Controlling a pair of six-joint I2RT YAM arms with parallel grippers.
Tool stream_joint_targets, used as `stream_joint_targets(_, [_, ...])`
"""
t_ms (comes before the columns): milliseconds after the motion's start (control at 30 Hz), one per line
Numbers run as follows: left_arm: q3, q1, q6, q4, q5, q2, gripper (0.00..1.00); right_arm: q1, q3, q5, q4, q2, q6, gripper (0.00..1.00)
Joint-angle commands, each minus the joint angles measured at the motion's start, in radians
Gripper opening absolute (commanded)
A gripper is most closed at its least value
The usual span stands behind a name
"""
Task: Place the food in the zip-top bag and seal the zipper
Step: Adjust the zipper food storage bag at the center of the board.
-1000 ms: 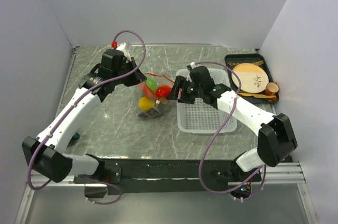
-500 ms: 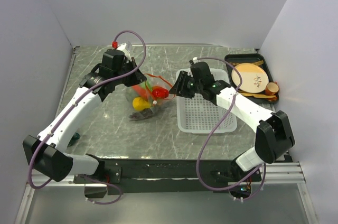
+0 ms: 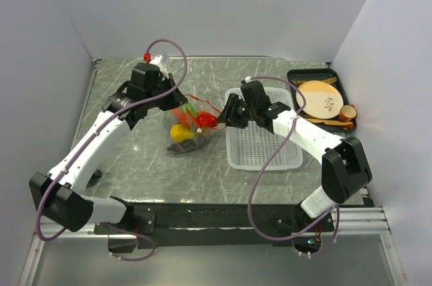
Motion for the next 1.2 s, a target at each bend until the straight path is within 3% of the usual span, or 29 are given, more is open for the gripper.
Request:
stream_joint_targets(0, [0.004,0.001,0.0,0.058,-0.024,-0.029,0.01,-0.008,-0.007,0.04,0.021,-0.062,0.005,0.52])
stream_joint_targets(133, [-0.007,0.001,0.003,0.069,-0.027,-0.027,0.01,-0.008,0.016,0.086,-0.037,-0.074,-0.023,0.52])
stream_joint_targets(433, [0.001,0.001,0.005,0.069,-0.019,-0.023,0.01,-0.006,-0.021,0.014,0.038,-0.042,0.005,0.52])
stream_joint_targets(833, [0.001,0.001,0.005,0.076,-0.013,-0.026,0.01,-0.008,0.014,-0.02,0.044,0.024,0.013,0.43])
stream_joint_targets(867, [0.003,0.001,0.006,0.076,-0.011,-0.024,0.01,-0.008,0.01,-0.028,0.053,0.024,0.011,0.42])
stream_joint_targets(1000, [-0.008,0.001,0.009,0.084,0.001,-0.015,0.01,-0.008,0.026,-0.057,0.084,0.041,-0.012,0.14])
stream_joint_targets(1100, [-0.016,0.001,0.017,0.087,0.027,-0.001,0.01,-0.006,0.069,-0.051,0.081,0.049,-0.042,0.01])
stream_joint_targets(1167, [-0.026,0.001,0.026,0.088,0.07,0.014,0.01,-0.006,0.086,-0.048,0.102,0.041,-0.053,0.0])
